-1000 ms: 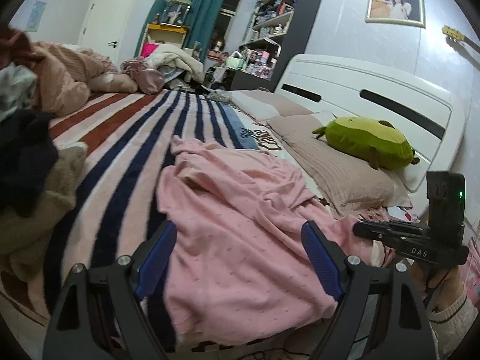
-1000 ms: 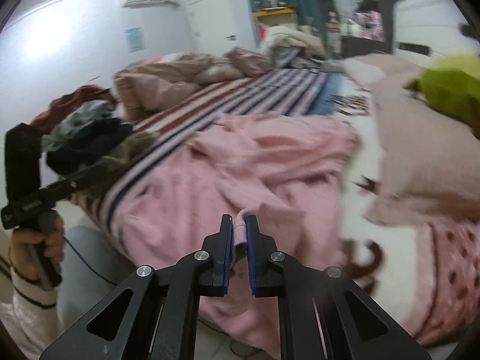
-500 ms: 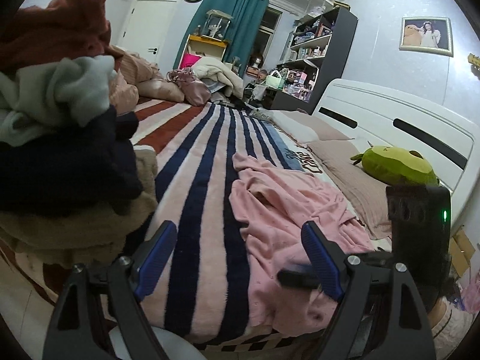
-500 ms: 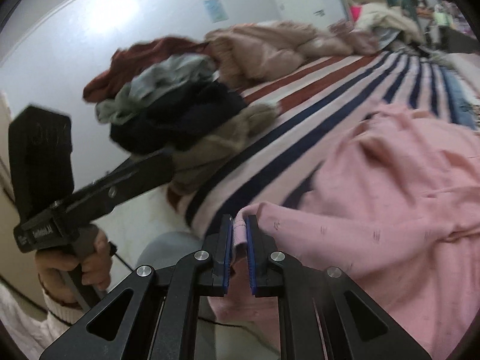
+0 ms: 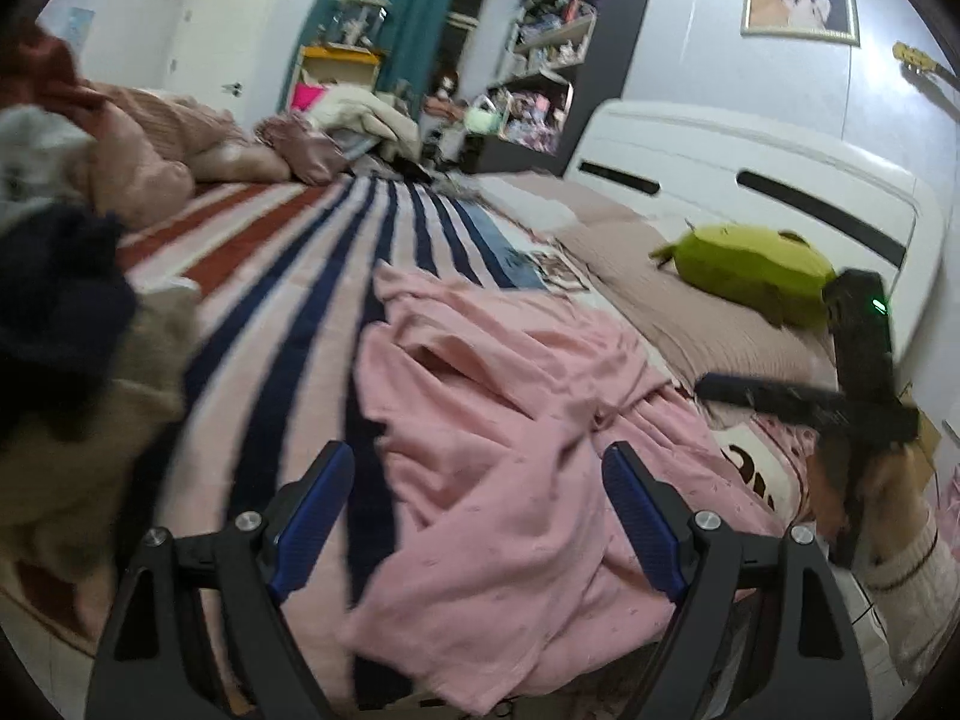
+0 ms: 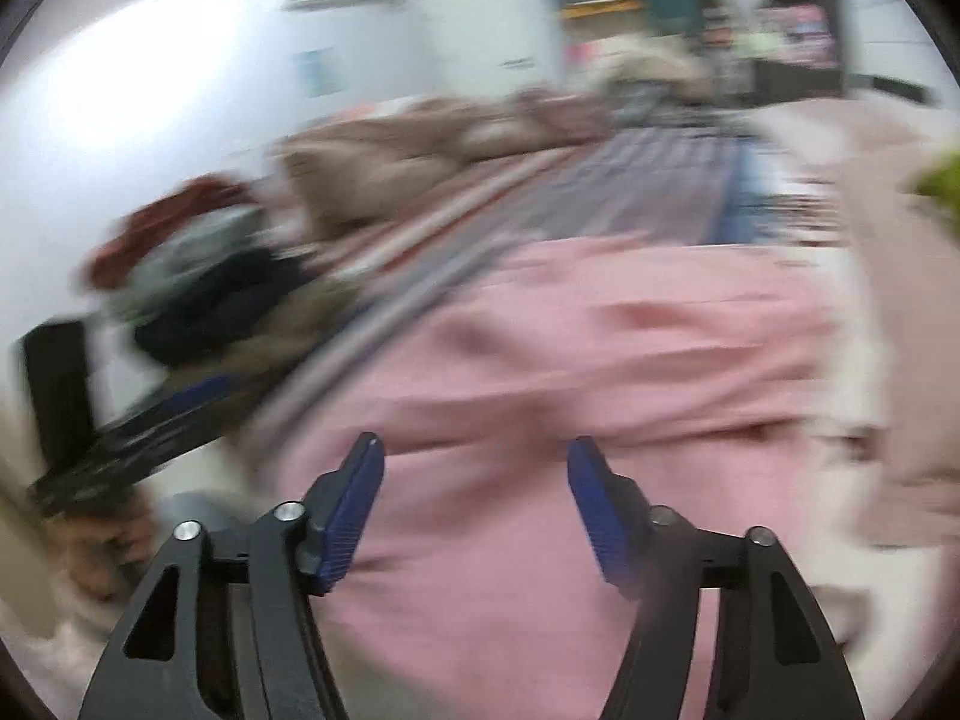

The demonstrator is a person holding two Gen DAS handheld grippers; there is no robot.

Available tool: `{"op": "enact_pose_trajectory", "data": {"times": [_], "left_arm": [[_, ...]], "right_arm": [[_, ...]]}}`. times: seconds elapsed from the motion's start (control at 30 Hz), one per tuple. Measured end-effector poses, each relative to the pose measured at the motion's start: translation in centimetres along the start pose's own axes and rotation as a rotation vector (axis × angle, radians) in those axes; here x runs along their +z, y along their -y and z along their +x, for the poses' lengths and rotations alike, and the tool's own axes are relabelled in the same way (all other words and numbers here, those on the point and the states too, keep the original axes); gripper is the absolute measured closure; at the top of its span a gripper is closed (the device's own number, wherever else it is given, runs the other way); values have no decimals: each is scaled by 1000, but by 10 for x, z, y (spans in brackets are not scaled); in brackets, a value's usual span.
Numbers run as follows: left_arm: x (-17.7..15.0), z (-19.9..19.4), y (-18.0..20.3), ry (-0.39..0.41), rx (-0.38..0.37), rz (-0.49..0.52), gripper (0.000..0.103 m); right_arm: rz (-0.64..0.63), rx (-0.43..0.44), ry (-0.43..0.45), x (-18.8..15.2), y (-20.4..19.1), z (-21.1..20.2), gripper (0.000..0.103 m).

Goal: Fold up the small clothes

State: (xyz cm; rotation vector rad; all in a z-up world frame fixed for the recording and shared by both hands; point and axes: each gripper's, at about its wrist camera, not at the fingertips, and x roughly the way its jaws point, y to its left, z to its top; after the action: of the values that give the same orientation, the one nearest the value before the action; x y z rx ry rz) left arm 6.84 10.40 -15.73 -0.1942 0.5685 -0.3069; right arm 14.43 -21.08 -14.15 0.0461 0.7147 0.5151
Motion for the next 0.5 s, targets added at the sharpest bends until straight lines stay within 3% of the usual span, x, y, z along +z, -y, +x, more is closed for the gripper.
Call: {"op": "enact_pose_trajectory", "data": {"times": [0.1, 0.17, 0.23, 0.33, 0.37, 0.4, 0.47, 0.5], "left_arm": [[2, 25, 8, -53, 1, 18, 21], [6, 41, 14, -84, -19, 34, 25], [13, 58, 21, -124, -46, 55, 36], [20, 82, 27, -186, -115, 60, 59], [21, 89, 28, -208, -148, 53, 76], [22, 95, 29, -226, -172, 44, 84], [25, 101, 29, -237, -160, 46, 90], [25, 103, 29, -241, -156, 51, 97]], "right_arm": [[-30, -226, -83, 6, 47, 23, 39], [-68, -293, -167, 5, 68, 45, 39], [-87, -258, -222, 3, 79, 66, 39], [-107, -254, -201, 8, 76, 81, 39], [-113, -268, -186, 11, 76, 84, 41], [-110, -292, -165, 15, 77, 86, 42], [-71, -312, -119, 20, 85, 83, 58], [-23, -306, -94, 24, 95, 80, 61]]}}
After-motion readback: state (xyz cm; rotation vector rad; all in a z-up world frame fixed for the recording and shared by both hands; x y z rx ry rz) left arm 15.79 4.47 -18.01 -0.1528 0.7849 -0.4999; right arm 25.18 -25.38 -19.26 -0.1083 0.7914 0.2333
